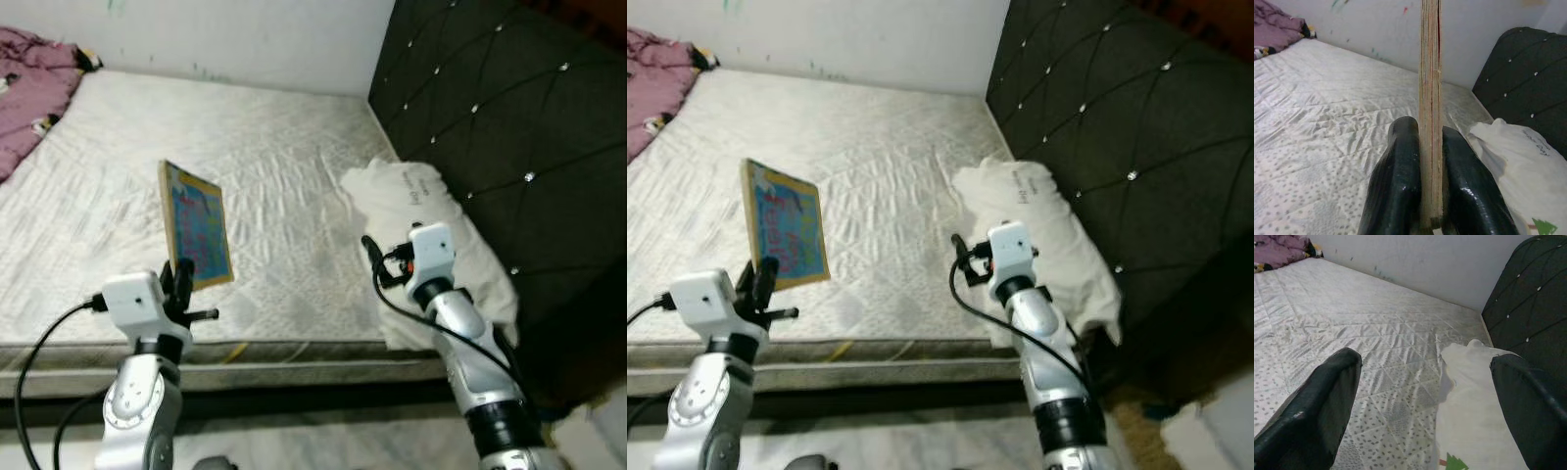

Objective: Clean up the room

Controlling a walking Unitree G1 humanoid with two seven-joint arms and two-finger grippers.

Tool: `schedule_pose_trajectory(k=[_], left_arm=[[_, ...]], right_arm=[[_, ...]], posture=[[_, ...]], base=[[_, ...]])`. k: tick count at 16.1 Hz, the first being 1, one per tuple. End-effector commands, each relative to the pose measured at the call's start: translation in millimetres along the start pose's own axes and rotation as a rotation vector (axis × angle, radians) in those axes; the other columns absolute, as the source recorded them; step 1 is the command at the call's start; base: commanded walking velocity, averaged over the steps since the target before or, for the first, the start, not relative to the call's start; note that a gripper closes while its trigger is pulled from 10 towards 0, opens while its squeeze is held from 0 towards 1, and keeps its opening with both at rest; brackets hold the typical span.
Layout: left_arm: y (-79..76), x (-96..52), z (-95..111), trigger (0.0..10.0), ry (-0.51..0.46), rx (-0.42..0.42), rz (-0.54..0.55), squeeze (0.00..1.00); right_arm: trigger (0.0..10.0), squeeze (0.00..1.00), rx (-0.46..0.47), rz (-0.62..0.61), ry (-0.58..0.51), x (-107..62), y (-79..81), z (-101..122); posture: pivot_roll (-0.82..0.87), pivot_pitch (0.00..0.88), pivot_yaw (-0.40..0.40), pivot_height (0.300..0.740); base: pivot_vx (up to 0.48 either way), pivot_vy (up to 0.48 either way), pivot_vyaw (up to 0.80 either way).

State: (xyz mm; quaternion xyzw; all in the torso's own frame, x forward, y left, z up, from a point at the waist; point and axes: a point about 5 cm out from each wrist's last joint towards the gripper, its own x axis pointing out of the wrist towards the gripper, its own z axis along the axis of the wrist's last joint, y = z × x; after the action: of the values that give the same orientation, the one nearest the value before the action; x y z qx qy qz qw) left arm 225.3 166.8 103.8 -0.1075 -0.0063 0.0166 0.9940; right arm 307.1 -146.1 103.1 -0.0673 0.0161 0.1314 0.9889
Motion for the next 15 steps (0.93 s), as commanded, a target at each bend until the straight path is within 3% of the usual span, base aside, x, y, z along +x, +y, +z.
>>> schedule_pose_trajectory(k=[1,15], left_arm=[[-12.7,2.2,9.2,10.0,-0.055,-0.017,-0.062,0.0],[-12.5,1.9,8.9,10.0,-0.053,-0.021,-0.074,0.0]], right_arm=[[10.0,0.0,-0.01,-0.024,0.001,-1.8,-8.4,0.6],[10.0,0.0,-0.011,-0.023,-0.001,-1.1,-7.9,0.7]], posture=[[0.04,0.007,-0.096,0.74],[0.04,0.008,-0.097,0.74]], base=[[0.364,0.0,0.0],[0.43,0.0,0.0]])
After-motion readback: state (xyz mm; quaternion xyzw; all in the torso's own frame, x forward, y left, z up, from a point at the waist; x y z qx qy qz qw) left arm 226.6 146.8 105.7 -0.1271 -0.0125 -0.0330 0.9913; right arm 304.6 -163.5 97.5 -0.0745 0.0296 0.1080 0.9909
